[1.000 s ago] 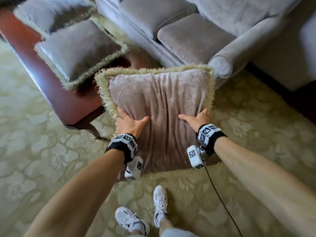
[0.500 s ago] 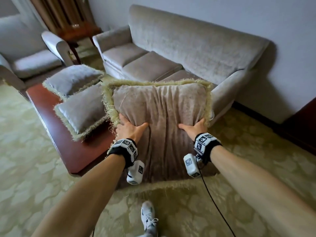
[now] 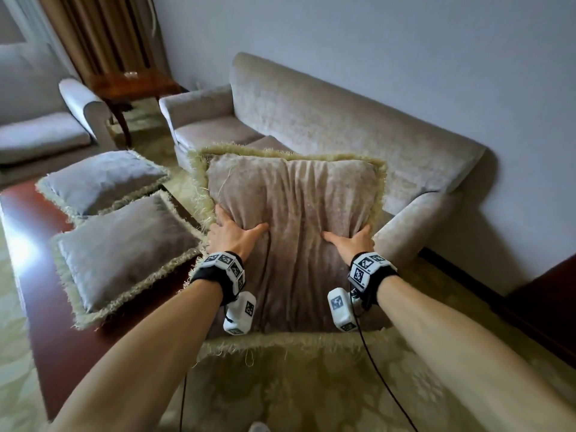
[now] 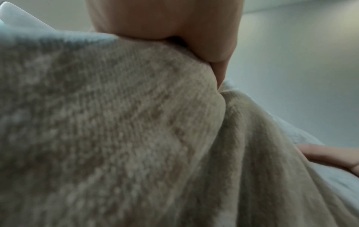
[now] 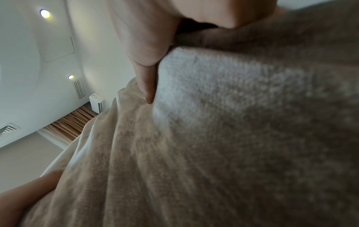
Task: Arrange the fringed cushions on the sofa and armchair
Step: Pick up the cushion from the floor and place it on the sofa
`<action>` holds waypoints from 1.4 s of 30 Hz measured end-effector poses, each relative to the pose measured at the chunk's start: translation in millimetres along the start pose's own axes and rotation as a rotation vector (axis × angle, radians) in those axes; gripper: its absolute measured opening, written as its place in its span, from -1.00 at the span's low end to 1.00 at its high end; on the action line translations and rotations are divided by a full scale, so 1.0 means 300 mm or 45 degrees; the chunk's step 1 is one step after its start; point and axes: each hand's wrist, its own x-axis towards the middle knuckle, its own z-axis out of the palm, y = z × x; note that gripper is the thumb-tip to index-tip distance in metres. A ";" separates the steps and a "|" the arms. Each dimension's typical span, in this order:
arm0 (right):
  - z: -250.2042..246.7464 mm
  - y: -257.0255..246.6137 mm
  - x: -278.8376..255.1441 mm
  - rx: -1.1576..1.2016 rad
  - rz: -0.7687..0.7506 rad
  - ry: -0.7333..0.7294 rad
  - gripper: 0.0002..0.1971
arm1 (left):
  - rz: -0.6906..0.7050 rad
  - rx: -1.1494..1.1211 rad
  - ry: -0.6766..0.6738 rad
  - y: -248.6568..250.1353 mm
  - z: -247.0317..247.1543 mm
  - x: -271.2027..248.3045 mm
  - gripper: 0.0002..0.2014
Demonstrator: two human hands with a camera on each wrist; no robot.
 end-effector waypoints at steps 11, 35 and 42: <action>0.005 -0.222 0.556 0.129 0.022 0.020 0.30 | 0.061 0.065 0.003 0.372 0.174 0.445 0.20; -0.048 -0.577 1.783 0.220 0.213 0.084 0.32 | 0.153 0.091 -0.127 1.107 0.788 1.459 0.28; 0.058 -0.615 2.044 0.265 0.346 0.264 0.33 | 0.263 0.129 -0.317 1.206 0.987 1.813 0.30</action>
